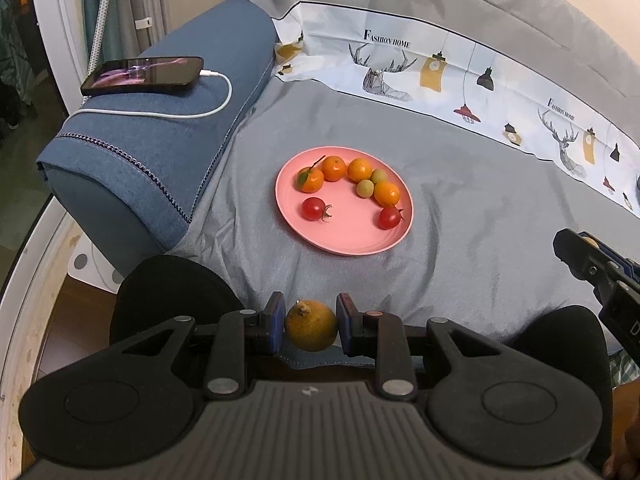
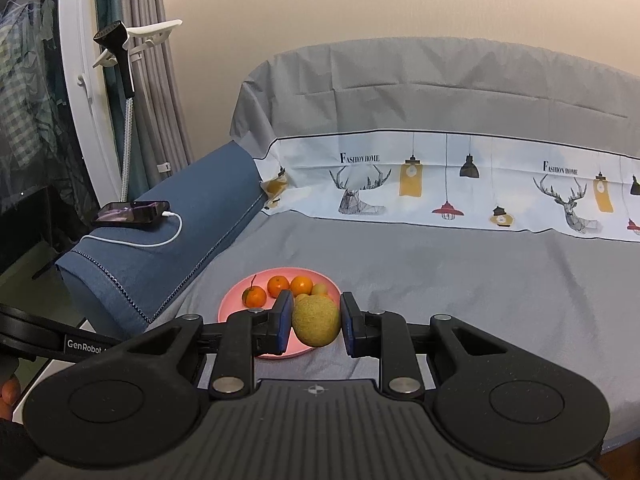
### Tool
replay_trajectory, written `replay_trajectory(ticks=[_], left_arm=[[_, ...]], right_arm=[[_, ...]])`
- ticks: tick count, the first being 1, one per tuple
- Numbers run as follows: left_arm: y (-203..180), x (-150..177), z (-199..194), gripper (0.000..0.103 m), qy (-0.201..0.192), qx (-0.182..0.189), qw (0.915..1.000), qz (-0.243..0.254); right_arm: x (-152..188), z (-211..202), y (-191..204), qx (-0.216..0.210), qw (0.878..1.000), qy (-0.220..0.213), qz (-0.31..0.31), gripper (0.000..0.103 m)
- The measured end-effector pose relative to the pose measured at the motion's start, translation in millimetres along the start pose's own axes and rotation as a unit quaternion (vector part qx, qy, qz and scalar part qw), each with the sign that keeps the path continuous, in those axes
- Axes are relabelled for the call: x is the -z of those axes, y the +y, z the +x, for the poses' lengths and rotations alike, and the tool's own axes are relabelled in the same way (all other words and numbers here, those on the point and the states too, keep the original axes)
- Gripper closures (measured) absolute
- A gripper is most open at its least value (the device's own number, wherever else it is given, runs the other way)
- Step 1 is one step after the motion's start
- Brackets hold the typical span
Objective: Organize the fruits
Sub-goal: 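Carry the small orange and yellow fruits over the pink plate with both tools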
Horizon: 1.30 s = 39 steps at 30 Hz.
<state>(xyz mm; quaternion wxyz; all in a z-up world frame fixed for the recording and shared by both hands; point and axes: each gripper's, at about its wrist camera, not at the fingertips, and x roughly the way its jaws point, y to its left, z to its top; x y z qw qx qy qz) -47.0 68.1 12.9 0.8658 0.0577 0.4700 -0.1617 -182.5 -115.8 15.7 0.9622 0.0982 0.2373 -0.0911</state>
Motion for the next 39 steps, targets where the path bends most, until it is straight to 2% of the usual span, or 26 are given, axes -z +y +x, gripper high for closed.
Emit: replay_trajectory(ticks=[26,39], left_arm=[[5,-8,25,0.072,0.027,0.003,0.9996,-0.004],[10,-23,55,0.072,0.056,0.004,0.9983,-0.014]], right_arm=[[5,26,-5,0.002,0.999,0.034,0.008,0.077],[5,55,-12,0.012,0.998,0.066,0.006,0.077]])
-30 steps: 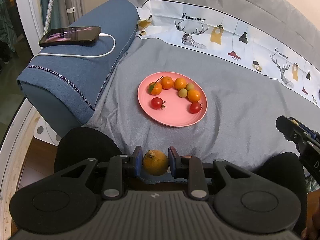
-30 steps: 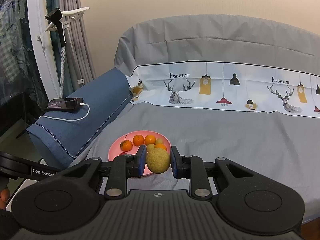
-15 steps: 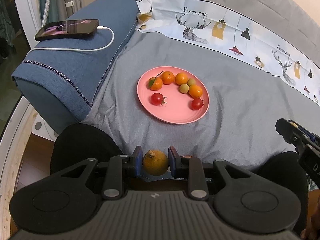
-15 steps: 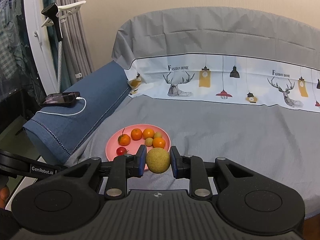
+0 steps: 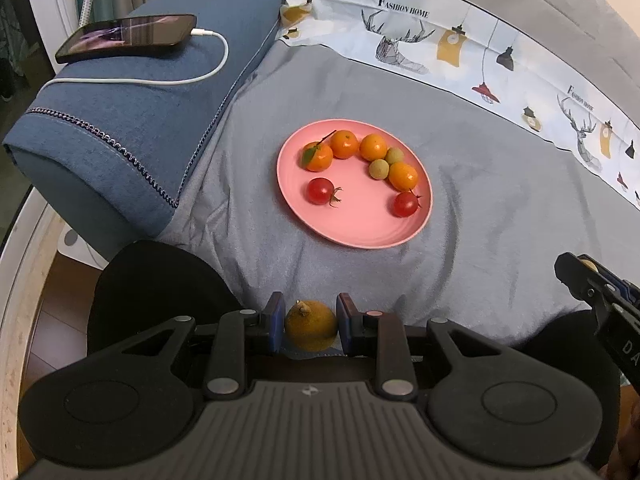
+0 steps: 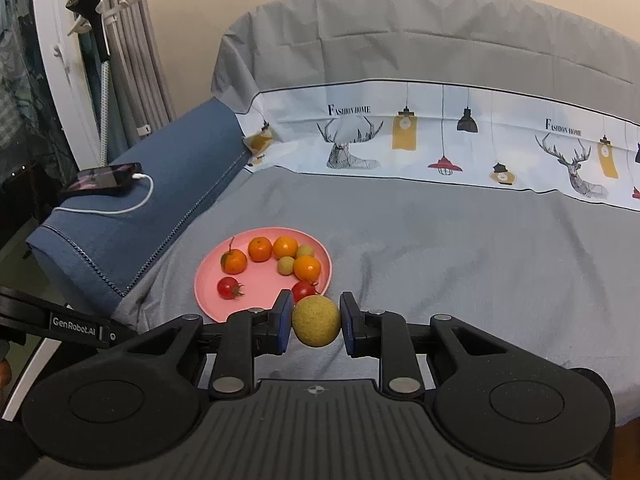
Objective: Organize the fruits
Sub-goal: 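Carry the small orange and yellow fruits over the pink plate with both tools, then open both tools to drop the small fruits onto the plate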
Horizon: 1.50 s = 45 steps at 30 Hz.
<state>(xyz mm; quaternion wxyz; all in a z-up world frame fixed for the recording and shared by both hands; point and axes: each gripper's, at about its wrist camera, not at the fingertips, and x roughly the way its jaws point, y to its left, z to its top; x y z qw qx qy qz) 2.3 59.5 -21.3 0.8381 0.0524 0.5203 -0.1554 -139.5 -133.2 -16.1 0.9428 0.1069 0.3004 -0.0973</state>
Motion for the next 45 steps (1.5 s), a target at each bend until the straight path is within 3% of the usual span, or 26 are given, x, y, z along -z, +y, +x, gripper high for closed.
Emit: replay_trajectory(ticks=[24,45], left_arm=[[-8,-101,82,0.072,0.020,-0.013,0.9997,-0.004],[-23,-140,176,0.072,0.054,-0.034,0.9976,0.027]], right_arm=[[-39,123,13,-0.021,0.999,0.042,-0.024,0.077],[-34,217,20,-0.031,0.993,0.100,-0.052,0.077]])
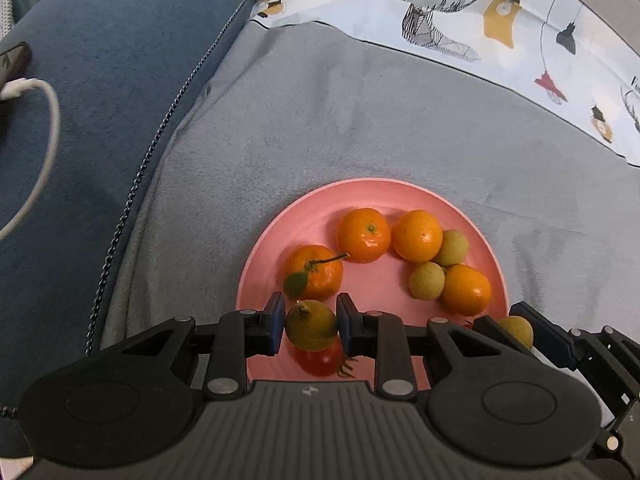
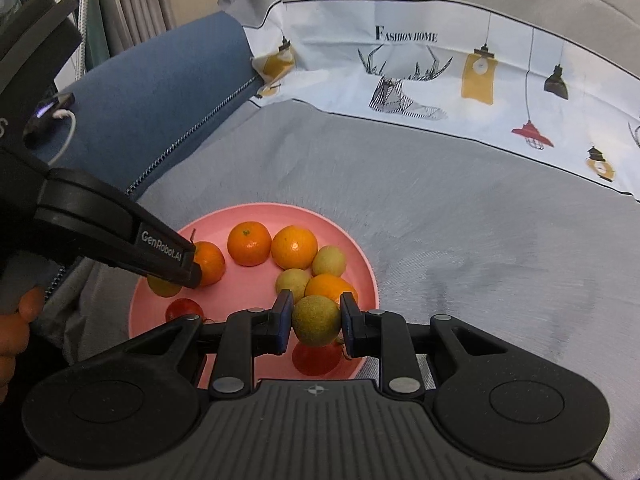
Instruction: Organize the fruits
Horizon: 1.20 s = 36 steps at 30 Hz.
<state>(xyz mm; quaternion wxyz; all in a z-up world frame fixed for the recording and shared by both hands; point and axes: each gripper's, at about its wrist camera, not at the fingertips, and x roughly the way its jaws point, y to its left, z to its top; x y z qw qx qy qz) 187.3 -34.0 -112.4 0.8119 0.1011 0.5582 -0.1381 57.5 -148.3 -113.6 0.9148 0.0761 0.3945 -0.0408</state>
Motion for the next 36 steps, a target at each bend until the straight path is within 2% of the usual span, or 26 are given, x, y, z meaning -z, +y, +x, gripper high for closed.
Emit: replay_trajectory(ticks=[2,3,4,5,6,8,14,21,24,29,36], left_arm=[[0,-3,4,0.068,-0.001,0.007,1.0000,0.003],[0,-4,4,0.043,-0.003,0.014,0.9999,0.004],[1,-6,4,0.008,-0.003,0.015,0.9999,0.002],[2,-7,1,0.000,-0.012,0.009,0.9999,-0.003],[4,-6,-5,0.000,-0.035,0.001,0.9993,-0.009],[4,-4,-14,0.000,-0.054,-0.008,0.9985,-0.001],[5,13,-37,0.000,-0.053,-0.025,0.9980,0.020],[12,56,-82,0.000,-0.054,-0.027,0.9980,0.017],[11,75,-99,0.000,-0.059,-0.030,0.9976,0.022],[10,106,-123,0.000,-0.074,-0.061,0.9950,0.027],[7,132,-149,0.000,-0.096,-0.060,0.9930,0.030]], right_arm=[[-1,7,1,-0.009,1.000,0.007,-0.012,0.076],[-2,10,2,-0.016,1.000,0.009,-0.020,0.075],[-4,12,4,-0.022,0.999,0.011,-0.030,0.071],[-5,11,6,-0.019,0.999,0.009,-0.036,0.053],[-6,10,6,-0.014,0.999,0.002,-0.039,0.035],[-6,2,6,-0.008,0.999,-0.010,-0.046,0.023],[4,-27,0,0.001,1.000,-0.004,-0.027,0.017],[25,-79,9,0.020,0.999,-0.011,-0.026,0.008],[35,-98,17,0.034,0.999,-0.019,-0.035,0.007],[48,-125,23,0.049,0.998,-0.027,-0.036,0.006],[59,-158,26,0.064,0.996,-0.057,-0.027,0.005]])
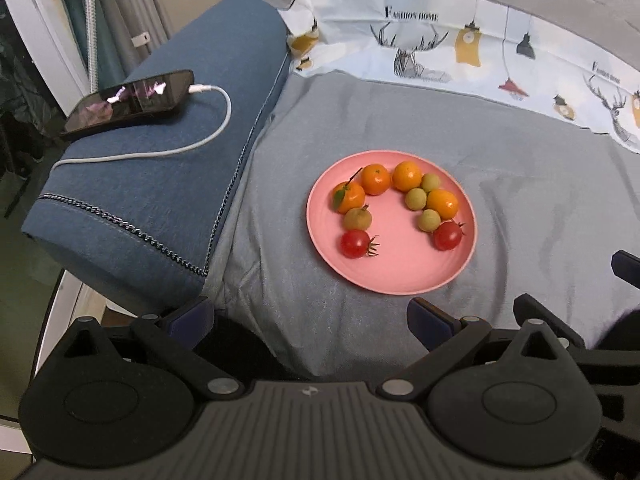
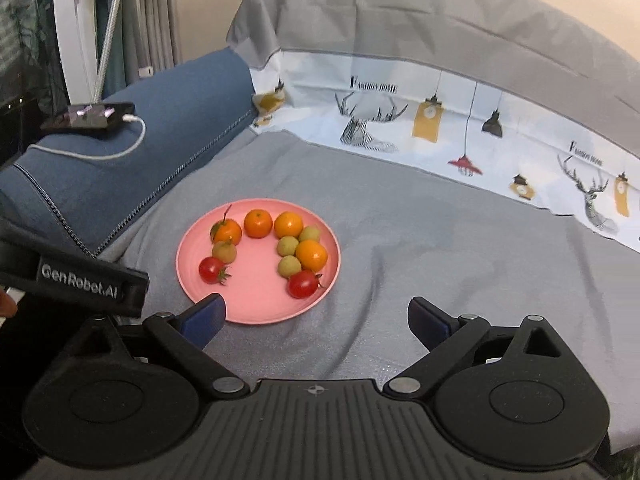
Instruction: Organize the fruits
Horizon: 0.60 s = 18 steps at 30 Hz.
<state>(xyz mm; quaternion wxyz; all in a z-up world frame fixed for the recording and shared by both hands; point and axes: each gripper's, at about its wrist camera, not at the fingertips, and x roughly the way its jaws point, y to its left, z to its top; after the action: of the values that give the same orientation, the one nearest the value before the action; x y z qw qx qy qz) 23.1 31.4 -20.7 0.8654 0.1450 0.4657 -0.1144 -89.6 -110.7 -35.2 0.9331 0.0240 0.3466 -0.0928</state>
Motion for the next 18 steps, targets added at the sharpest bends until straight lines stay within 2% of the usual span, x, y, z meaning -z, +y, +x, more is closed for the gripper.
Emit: replay_trajectory(ticks=[6,10,13,18], left_arm=[[-2,11,-26,0.000,-0.041,-0.019,0.9989,-0.014],[-4,13,-29,0.000,-0.031,-0.034,0.9990,-0.001],[-1,16,-34,0.000,-0.029,-0.018,0.9994,-0.004],[0,22,-42,0.000,-0.039,-0.022,0.9990,-0.009]], right_arm=[[4,-22,-3,0.002,1.000,-0.024,0.006,0.004],[6,-32,-5,0.003,0.999,-0.034,0.010,0.004],[6,-37,-5,0.001,0.999,-0.041,0.011,0.003],[7,-44,-7,-0.003,0.999,-0.050,0.012,0.003]])
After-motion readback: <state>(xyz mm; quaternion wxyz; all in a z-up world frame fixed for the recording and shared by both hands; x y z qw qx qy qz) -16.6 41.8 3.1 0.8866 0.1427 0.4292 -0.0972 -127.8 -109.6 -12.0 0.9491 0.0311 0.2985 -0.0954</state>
